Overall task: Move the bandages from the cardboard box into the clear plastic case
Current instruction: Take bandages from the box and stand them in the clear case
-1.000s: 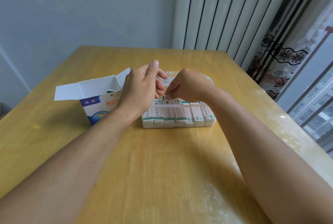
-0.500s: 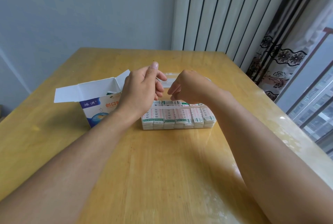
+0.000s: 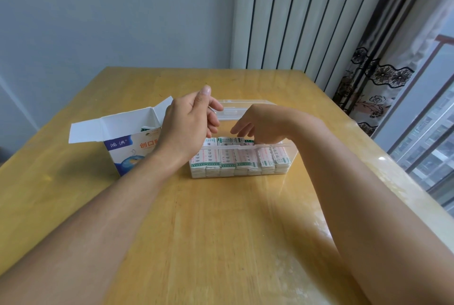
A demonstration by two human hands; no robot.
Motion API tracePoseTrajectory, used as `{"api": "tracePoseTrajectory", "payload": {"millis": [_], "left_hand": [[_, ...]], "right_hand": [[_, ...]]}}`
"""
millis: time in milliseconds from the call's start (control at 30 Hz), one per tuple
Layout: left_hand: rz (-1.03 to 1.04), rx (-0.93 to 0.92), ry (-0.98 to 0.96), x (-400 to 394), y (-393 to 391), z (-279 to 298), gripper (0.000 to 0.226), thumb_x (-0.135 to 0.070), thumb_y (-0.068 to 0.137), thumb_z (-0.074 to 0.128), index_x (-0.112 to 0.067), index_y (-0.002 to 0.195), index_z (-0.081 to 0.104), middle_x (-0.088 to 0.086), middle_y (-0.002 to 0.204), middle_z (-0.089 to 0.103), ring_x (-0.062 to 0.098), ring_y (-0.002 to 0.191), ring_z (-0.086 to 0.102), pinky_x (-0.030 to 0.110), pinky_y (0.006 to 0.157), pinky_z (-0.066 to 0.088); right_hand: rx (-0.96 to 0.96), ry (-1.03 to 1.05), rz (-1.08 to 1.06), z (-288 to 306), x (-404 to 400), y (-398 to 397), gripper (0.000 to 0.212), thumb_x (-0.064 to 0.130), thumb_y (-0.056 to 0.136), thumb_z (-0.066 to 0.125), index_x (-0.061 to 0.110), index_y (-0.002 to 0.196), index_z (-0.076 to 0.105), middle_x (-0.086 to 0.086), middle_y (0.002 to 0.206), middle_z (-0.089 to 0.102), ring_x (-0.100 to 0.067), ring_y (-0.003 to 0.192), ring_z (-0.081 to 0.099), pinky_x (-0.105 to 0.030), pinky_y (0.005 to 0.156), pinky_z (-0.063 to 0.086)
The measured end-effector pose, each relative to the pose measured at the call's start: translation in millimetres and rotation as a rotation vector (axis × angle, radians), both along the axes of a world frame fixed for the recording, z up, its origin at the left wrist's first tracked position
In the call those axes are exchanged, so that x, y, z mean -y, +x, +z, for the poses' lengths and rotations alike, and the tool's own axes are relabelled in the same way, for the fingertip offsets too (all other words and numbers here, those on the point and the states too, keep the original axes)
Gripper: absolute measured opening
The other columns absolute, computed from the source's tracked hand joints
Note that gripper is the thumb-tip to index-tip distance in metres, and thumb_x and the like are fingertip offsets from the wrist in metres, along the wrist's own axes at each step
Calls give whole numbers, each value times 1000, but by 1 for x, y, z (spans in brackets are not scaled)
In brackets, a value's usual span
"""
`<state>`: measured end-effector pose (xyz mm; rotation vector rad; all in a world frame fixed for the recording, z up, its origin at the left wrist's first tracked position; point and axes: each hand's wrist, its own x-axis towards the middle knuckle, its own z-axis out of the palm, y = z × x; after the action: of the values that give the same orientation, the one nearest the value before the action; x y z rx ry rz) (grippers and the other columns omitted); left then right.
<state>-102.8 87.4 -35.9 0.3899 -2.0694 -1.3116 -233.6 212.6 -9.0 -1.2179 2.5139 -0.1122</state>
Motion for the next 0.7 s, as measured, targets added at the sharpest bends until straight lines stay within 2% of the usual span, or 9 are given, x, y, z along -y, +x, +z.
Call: {"api": "tracePoseTrajectory", "payload": {"millis": [200, 300, 367, 567, 700], "left_hand": [[1, 2, -9, 0, 0, 0, 49, -37, 110, 34, -11, 87, 69, 4, 65, 67, 11, 57, 64, 20, 56, 51], [2, 1, -14, 0, 0, 1, 49, -37, 110, 34, -11, 87, 69, 4, 66, 67, 11, 57, 64, 19, 55, 51], [-2, 4, -19, -1, 0, 0, 49, -37, 110, 34, -12, 87, 68, 3, 66, 67, 11, 57, 64, 18, 55, 51], [-7, 1, -13, 0, 0, 0, 48, -37, 110, 34, -13, 87, 68, 4, 66, 67, 13, 59, 65, 21, 56, 51], [-10, 0, -15, 0, 0, -1, 48, -37, 110, 34, -13, 87, 68, 4, 66, 67, 13, 59, 65, 21, 56, 52]], "right_hand": [[47, 8, -2, -6, 2, -5, 65, -10, 86, 56, 29, 137, 61, 5, 133, 66, -15, 116, 63, -33, 100, 52], [53, 28, 7, -6, 3, -8, 65, 0, 82, 73, 30, 138, 61, 7, 130, 67, -17, 115, 64, -37, 102, 52], [36, 43, 19, -6, 3, -7, 63, 6, 81, 77, 30, 138, 61, 9, 127, 68, -16, 114, 64, -38, 102, 52], [6, 44, 15, -6, 4, -7, 57, 10, 83, 75, 31, 135, 63, 9, 121, 71, -17, 110, 66, -39, 100, 53], [1, 12, 6, -2, 1, -3, 60, -9, 89, 51, 28, 135, 63, 9, 125, 70, -15, 112, 65, -28, 94, 53]]}}
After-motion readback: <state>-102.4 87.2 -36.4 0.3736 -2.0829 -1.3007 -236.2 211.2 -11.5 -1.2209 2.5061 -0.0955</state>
